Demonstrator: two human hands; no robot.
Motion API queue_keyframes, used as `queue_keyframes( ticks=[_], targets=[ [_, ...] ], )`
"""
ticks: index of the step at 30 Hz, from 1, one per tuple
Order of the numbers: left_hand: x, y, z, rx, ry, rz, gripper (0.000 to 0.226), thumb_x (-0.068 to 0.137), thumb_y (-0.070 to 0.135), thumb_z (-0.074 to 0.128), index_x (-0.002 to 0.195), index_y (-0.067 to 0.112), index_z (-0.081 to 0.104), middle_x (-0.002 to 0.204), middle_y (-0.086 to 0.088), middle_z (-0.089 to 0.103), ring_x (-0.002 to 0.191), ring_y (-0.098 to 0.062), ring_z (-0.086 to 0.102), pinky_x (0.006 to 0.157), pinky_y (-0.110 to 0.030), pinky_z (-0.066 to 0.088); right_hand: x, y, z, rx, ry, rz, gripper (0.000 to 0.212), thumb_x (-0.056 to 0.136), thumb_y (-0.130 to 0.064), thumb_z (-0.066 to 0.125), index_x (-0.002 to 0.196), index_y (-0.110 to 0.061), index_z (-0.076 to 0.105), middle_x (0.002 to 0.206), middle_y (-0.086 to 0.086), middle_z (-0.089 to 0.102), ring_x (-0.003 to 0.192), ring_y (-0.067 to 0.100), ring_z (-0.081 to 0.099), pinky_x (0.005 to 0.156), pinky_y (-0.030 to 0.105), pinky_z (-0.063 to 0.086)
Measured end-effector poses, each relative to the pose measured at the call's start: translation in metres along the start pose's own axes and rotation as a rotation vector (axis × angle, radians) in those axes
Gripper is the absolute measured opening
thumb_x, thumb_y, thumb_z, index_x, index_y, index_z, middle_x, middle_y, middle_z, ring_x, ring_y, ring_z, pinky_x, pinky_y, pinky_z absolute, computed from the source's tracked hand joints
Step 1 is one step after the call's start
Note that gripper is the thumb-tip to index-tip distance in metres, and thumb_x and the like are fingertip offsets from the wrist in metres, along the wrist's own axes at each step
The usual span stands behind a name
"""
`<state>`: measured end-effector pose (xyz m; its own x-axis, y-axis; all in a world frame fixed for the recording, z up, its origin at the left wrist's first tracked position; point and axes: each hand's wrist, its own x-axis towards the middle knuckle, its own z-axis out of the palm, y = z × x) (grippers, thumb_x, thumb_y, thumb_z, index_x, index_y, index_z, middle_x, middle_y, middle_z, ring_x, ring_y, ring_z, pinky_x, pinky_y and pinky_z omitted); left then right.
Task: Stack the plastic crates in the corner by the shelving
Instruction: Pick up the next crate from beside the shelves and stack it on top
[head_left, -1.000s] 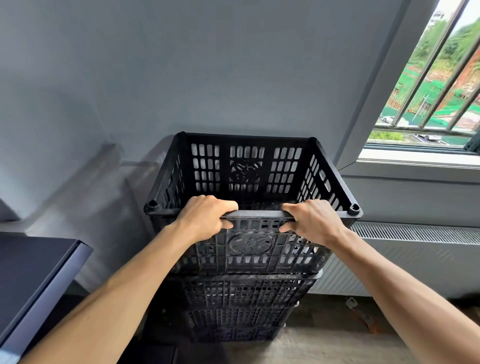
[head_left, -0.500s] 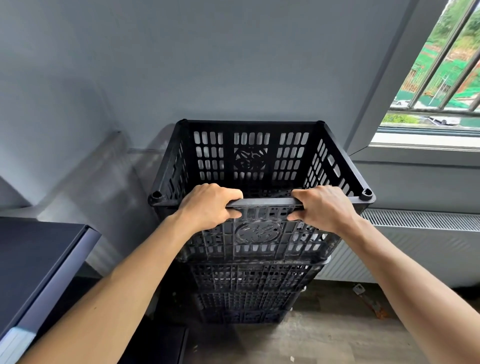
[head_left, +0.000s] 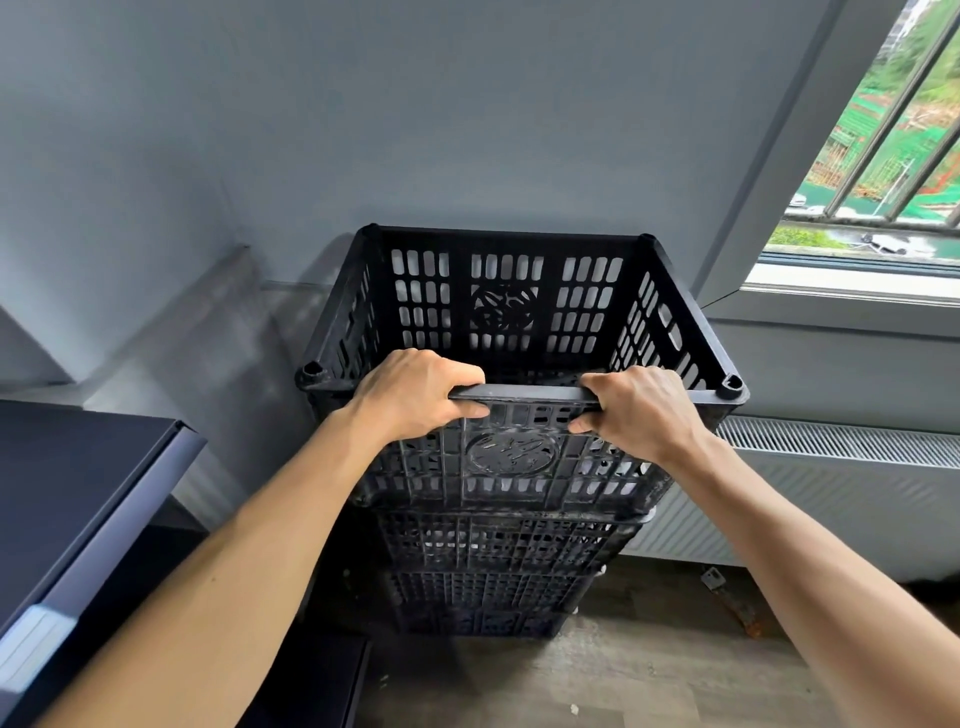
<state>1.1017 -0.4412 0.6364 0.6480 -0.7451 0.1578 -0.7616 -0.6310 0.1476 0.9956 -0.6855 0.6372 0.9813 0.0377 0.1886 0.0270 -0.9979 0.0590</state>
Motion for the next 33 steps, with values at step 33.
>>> queue_keyframes(
  ticks=[33],
  targets=[
    [0.001,0.008,0.007,0.006,0.088,-0.144,0.046,0.076,0.077,0.053,0.088,0.034,0.066,0.053,0.007,0.056,0.059,-0.011,0.058,0.072,-0.03,0.047,0.003,0.007,0.008,0.011,-0.021,0.007,0.03,0.082,-0.052,0.069,0.084,-0.025,0.057,0.066,-0.007,0.064,0.061,0.019,0.064,0.065,0.035,0.056]
  ],
)
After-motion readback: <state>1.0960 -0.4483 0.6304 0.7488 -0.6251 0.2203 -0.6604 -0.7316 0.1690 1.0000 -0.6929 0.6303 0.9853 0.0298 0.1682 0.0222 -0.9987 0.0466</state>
